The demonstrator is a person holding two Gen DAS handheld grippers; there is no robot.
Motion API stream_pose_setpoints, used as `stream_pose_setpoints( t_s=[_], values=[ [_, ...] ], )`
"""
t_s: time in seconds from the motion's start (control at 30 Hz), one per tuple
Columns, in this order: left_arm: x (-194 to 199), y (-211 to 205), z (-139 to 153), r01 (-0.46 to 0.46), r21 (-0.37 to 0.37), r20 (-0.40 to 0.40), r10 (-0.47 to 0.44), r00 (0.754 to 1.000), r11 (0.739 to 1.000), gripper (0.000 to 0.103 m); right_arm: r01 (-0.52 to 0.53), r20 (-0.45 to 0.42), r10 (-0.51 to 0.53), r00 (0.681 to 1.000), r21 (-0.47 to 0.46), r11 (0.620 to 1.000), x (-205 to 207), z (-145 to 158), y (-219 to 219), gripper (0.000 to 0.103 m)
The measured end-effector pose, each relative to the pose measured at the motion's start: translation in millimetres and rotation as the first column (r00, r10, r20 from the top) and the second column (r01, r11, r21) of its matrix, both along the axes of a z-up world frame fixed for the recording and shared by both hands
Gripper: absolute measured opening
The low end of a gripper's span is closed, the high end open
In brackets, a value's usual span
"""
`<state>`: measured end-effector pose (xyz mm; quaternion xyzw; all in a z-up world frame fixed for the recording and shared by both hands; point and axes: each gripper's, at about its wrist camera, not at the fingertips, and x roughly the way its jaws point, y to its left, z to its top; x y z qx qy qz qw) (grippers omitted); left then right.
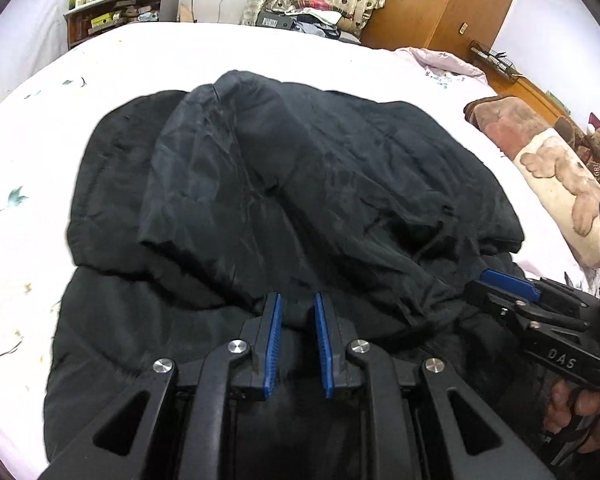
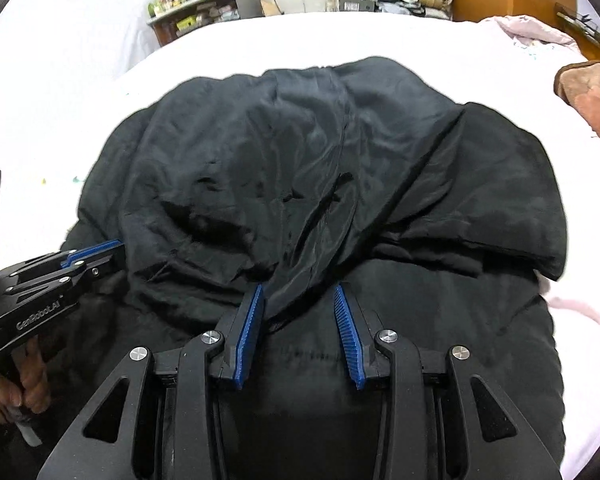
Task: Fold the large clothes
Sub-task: 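Press the folded hood flat onto the jacket body with both tools, then move both tools to the jacket hem and grasp it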
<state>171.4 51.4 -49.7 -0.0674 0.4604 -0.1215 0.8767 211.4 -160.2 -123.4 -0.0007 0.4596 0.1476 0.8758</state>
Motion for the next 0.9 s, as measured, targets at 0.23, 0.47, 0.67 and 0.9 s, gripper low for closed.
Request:
stream_pose_setpoints(
  t_s=[0.23,0.47,0.67,0.9],
  values=[
    [-44.5,6.2,31.0,-0.005,0.006,0.065,0.005,0.998,1.000,0.018,0.002,0.071,-0.005,0.997,0.035,0.999,-46.9,31.3,-25.9,0.039],
    [-88.8,10.5,62.3,-0.015,0.019,0.115,0.012,0.993,1.000,0.025,-0.001,0.130,-0.004,0.992,0.041,0.999,-100.0,57.8,-49.1,0.039],
    [-130.6,18.9,75.0,-0.032,0.023,0.133,0.029,0.991,0.999,0.033,0.002,0.154,-0.006,0.988,0.028,1.000,-143.0,67.8,-55.3,0.044],
    [-172.7,29.5,76.2,-0.041,0.048,0.129,0.034,0.991,0.998,0.035,0.020,0.164,-0.023,0.986,0.019,1.000,-184.8,71.7,-69.9,0.045]
  ],
)
